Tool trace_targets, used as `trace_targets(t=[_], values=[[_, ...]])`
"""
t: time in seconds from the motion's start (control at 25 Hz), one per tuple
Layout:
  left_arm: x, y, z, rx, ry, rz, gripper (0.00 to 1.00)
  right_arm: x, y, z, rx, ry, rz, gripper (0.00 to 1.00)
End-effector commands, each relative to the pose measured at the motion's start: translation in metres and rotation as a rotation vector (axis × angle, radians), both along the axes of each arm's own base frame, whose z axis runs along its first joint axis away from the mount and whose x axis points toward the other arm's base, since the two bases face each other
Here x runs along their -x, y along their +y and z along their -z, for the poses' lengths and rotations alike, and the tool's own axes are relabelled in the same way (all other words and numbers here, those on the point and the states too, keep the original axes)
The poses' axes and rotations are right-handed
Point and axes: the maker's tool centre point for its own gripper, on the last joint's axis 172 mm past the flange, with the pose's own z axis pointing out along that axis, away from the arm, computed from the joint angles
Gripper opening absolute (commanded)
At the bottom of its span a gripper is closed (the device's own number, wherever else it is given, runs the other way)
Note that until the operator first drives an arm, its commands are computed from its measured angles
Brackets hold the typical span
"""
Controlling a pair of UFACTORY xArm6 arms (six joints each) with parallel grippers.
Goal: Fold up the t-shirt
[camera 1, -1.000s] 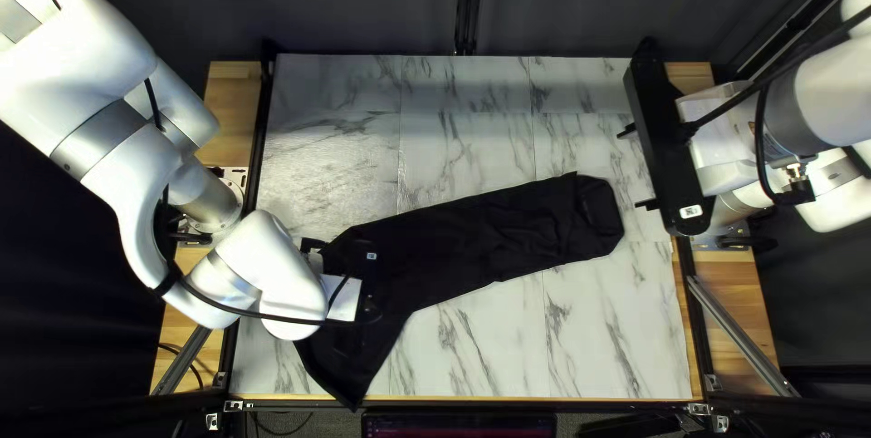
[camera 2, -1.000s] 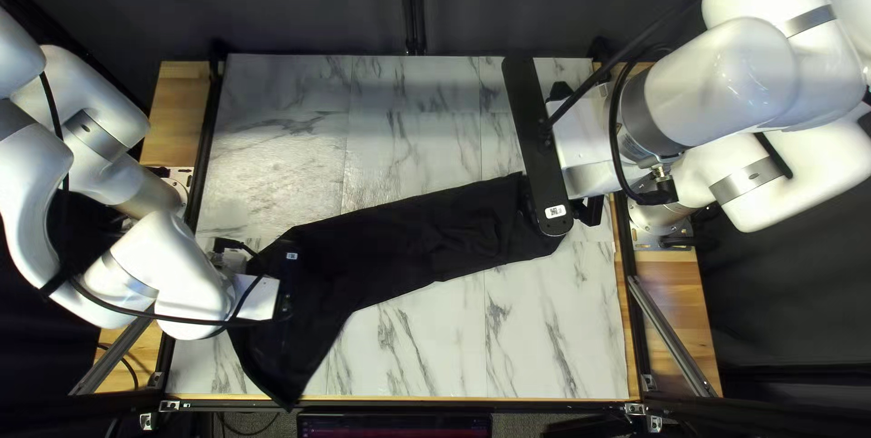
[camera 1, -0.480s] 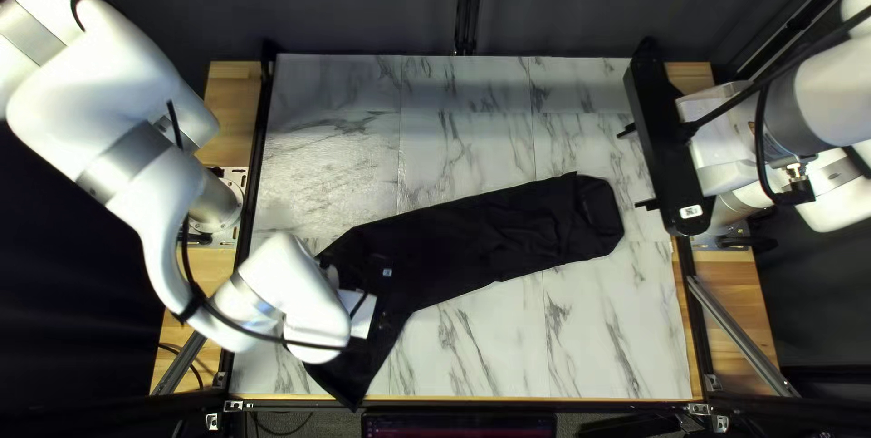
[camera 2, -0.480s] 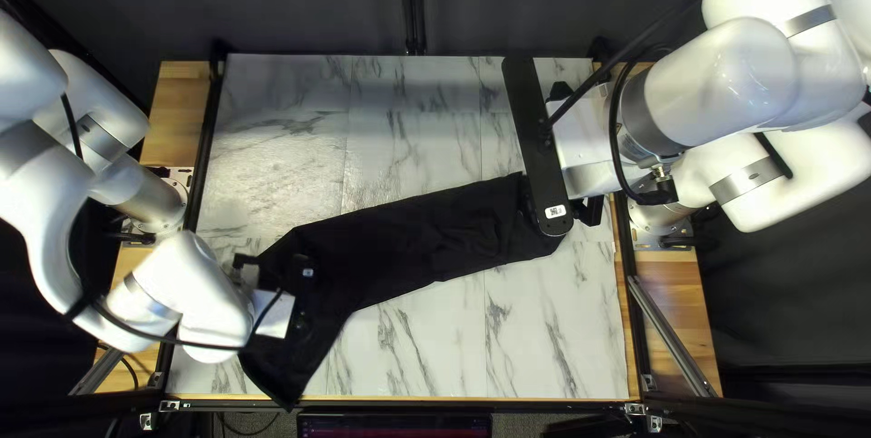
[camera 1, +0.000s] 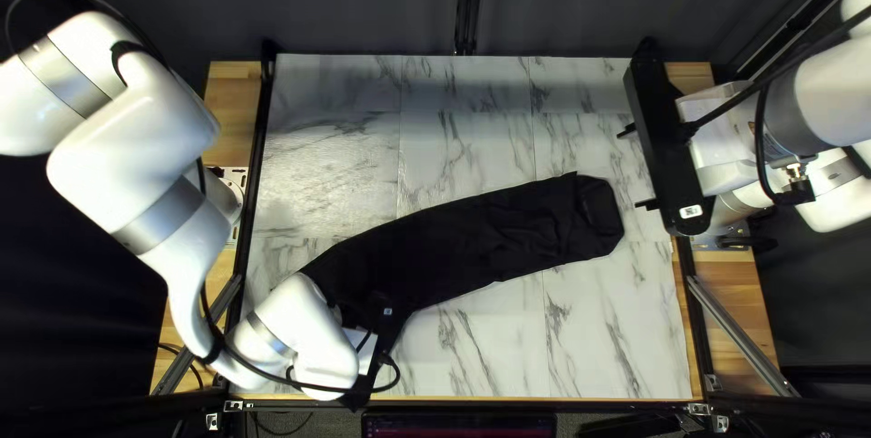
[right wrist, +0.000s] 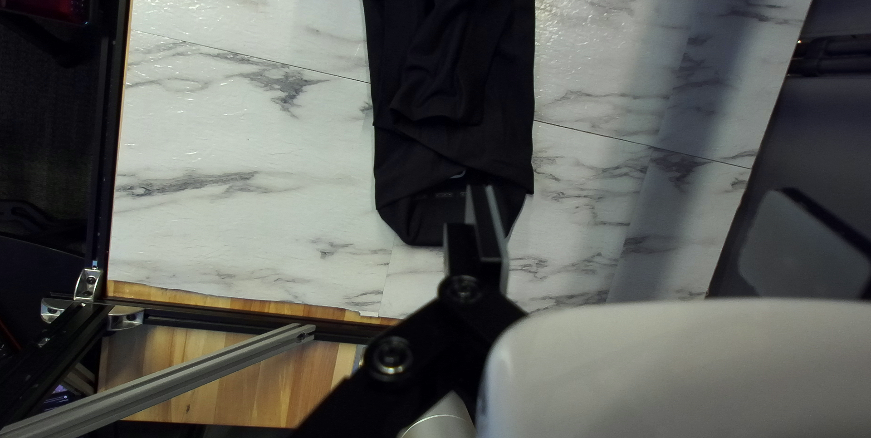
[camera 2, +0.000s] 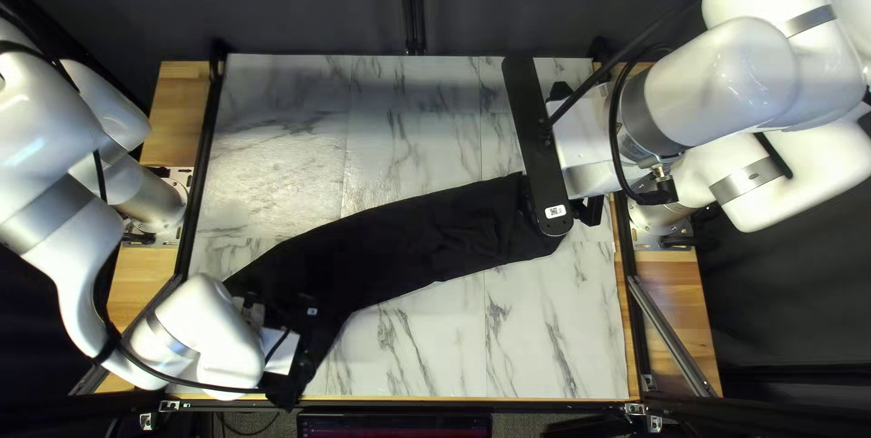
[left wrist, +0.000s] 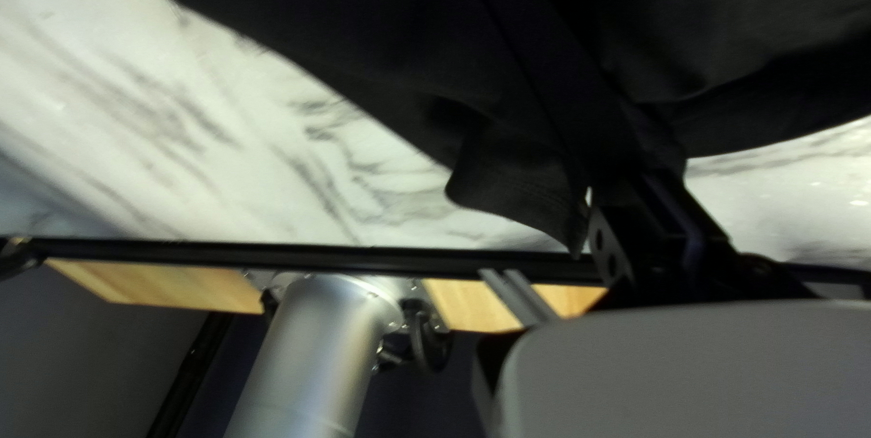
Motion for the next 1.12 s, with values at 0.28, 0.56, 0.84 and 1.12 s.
trace_targets(t=[0.28, 0.56, 0.84, 1.12], values=[[-0.046, -0.029, -0.020, -0.008, -0.079, 0.039, 1.00, 0.000, 0.000, 0.000, 0.000, 0.000, 0.000, 1.00], [-0.086, -0.067, -0.005, 0.013, -0.183, 0.142, 1.00, 0.000, 0.000, 0.000, 0.000, 0.000, 0.000, 1.00], [-0.072, -0.106, 0.008, 0.013, -0.239, 0.248, 1.00, 0.000, 0.000, 0.000, 0.000, 0.000, 0.000, 1.00], [-0.073, -0.137, 0.029, -0.078, -0.245, 0.257, 1.00, 0.000, 0.000, 0.000, 0.000, 0.000, 0.000, 1.00]])
